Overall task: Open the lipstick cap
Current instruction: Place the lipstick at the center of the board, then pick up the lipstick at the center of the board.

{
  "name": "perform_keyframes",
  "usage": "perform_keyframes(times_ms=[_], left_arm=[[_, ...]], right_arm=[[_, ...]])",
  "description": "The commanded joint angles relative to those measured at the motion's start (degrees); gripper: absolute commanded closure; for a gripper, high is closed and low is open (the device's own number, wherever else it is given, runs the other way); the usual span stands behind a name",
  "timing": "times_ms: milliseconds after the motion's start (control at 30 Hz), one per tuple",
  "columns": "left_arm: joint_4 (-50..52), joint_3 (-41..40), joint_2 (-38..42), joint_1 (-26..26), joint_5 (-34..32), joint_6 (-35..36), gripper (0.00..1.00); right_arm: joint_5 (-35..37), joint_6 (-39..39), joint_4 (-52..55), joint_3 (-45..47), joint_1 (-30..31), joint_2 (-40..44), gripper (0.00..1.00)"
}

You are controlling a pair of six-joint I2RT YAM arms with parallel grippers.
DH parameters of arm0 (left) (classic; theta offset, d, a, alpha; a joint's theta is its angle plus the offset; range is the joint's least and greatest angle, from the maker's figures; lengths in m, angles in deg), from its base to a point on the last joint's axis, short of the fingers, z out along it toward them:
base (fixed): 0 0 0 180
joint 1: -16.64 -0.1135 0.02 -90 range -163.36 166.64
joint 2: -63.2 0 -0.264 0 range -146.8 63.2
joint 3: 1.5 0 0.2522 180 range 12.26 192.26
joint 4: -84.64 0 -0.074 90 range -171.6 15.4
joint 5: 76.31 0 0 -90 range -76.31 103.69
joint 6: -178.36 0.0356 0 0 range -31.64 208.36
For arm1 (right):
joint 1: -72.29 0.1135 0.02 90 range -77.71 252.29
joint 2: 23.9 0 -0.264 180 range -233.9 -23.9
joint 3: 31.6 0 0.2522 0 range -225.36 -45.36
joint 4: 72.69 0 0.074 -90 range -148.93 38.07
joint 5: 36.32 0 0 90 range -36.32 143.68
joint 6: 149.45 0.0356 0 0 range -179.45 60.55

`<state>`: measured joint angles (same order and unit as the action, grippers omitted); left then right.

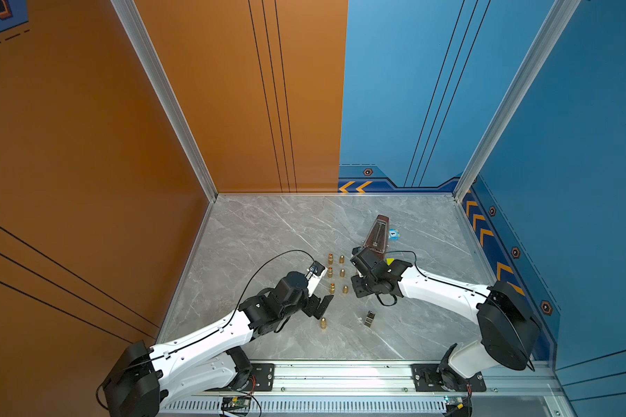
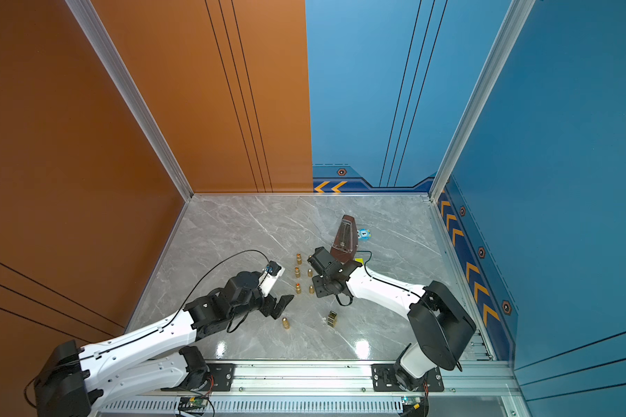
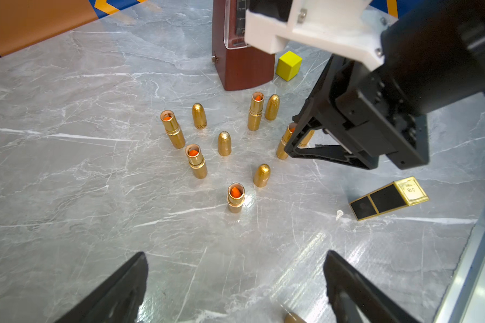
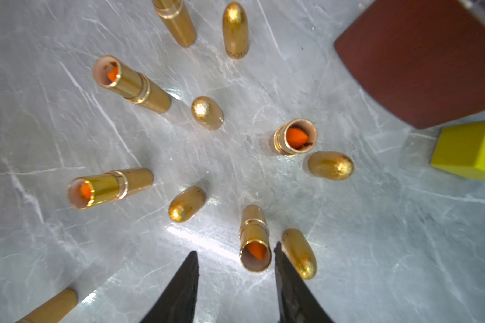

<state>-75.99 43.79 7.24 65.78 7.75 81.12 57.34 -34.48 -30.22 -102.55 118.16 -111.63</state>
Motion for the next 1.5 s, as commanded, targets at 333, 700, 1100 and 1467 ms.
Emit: perform_keyframes(times_ms=[333, 700, 1100, 1467], left_arm=[[13.0, -3.1, 11.5, -0.7, -7.1, -8.9, 0.01], [16.5, -6.2, 17.6, -2.5, -8.2, -12.9, 0.01], [16.7, -8.1, 20.1, -5.1, -7.0, -14.0, 0.01], [16.8, -8.4, 20.7, -6.2, -6.0, -14.2, 0.01]], right_arm=[[-5.4, 10.5, 12.0, -8.5, 11.8, 3.5, 0.42], [-3.5, 15.7, 11.7, -14.3, 21.5, -5.4, 0.37], [-2.7, 16.9, 10.9, -16.4, 23.0, -13.4, 0.42], [-3.5, 16.5, 10.0, -17.0, 23.7, -17.6, 0.55]])
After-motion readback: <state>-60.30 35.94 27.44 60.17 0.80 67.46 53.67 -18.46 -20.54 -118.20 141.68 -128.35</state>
